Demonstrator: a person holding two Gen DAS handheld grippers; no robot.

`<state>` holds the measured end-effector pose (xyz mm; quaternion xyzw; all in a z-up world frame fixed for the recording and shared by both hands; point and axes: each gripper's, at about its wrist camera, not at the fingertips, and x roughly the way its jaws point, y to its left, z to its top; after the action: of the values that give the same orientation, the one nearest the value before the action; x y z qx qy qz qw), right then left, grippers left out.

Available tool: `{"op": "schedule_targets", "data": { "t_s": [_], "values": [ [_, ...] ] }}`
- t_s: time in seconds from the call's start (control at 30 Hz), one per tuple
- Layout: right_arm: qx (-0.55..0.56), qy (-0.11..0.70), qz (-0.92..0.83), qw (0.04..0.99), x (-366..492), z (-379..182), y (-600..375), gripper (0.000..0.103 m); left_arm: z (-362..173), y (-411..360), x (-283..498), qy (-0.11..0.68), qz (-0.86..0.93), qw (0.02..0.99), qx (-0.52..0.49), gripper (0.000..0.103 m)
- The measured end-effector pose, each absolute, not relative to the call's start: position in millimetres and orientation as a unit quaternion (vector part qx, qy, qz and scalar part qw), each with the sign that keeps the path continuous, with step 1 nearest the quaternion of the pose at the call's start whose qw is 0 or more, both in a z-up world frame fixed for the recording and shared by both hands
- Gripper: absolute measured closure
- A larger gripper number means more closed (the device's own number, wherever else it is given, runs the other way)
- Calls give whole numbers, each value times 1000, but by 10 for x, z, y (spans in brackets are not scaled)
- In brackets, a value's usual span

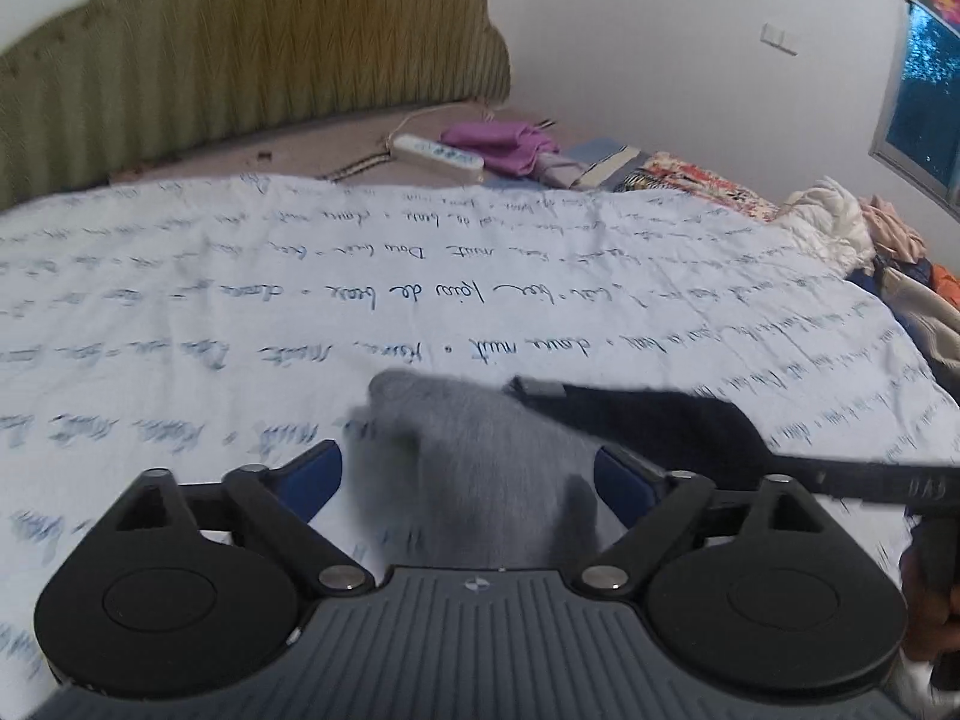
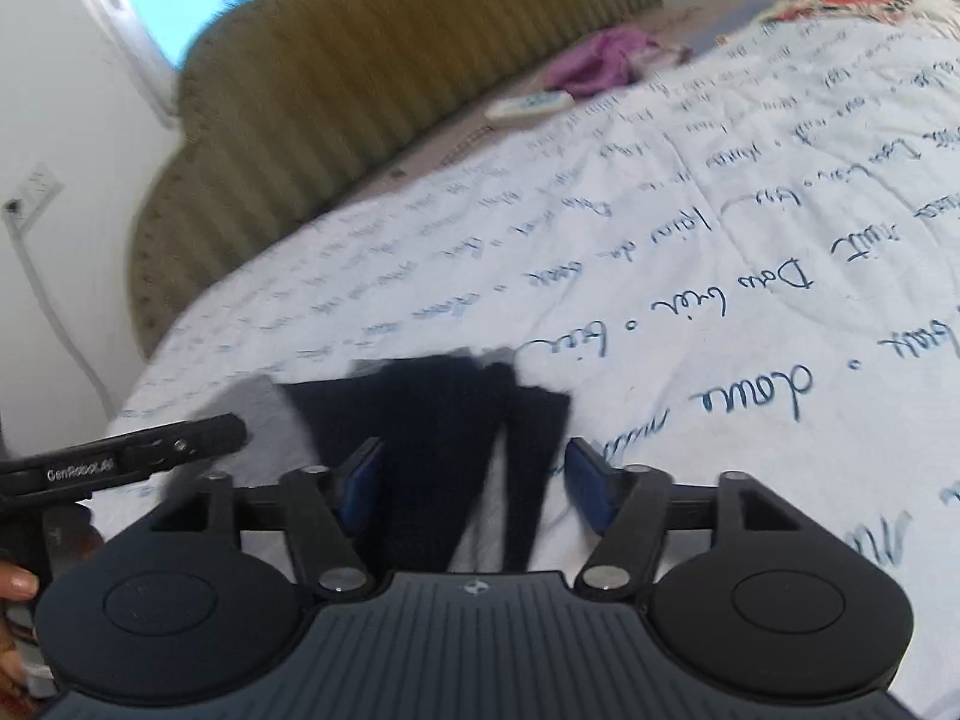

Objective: Fold small clothes
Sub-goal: 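Lower the turned sweater onto the bed sheet with both tools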

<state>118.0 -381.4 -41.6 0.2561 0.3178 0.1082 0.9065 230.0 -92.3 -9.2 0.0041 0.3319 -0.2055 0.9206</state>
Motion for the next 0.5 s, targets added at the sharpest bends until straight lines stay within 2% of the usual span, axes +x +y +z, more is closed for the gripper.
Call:
{"op": "schedule_targets", "data": {
  "t_s": [0.3, 0.5],
  "values": [
    [322, 327, 134, 878, 315, -480, -4015, 36, -354, -495, 1199, 381, -247, 890, -28, 9],
    [310, 307, 121, 892, -48, -398, -3982, 36, -380, -565, 556, 324, -252, 908, 90, 6]
  ]
}}
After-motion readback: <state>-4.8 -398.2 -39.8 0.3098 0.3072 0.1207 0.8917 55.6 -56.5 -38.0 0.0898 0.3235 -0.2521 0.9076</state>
